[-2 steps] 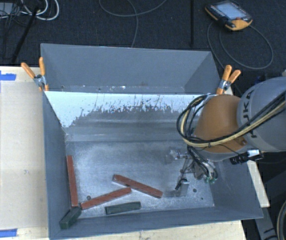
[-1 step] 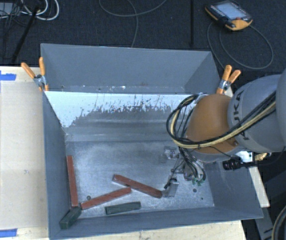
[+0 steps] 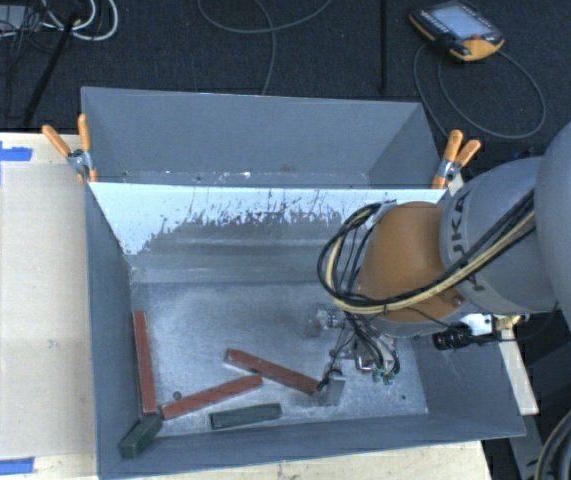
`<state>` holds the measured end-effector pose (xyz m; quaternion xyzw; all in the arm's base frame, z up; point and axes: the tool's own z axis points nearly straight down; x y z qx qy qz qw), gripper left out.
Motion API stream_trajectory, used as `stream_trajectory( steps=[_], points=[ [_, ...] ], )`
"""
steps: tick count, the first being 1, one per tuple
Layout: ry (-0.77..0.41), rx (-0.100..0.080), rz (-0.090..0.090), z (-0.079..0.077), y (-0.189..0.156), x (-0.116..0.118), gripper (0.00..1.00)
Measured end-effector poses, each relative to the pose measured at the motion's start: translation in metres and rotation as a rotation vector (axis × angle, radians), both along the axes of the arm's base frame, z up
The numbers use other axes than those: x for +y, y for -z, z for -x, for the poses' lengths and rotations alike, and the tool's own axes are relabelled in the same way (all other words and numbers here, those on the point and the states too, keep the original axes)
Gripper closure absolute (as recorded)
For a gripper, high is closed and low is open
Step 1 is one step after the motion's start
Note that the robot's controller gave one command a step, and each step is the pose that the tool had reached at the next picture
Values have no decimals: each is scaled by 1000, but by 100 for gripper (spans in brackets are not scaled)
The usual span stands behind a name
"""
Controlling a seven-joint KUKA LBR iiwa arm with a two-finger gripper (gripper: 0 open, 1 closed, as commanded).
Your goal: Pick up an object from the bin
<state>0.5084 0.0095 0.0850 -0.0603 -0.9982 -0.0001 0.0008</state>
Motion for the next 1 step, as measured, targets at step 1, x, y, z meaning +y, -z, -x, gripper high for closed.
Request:
stream_trajectory(
  steps=[1],
  points=[
    [-25, -3, 1, 15, 15, 21, 100]
  ],
)
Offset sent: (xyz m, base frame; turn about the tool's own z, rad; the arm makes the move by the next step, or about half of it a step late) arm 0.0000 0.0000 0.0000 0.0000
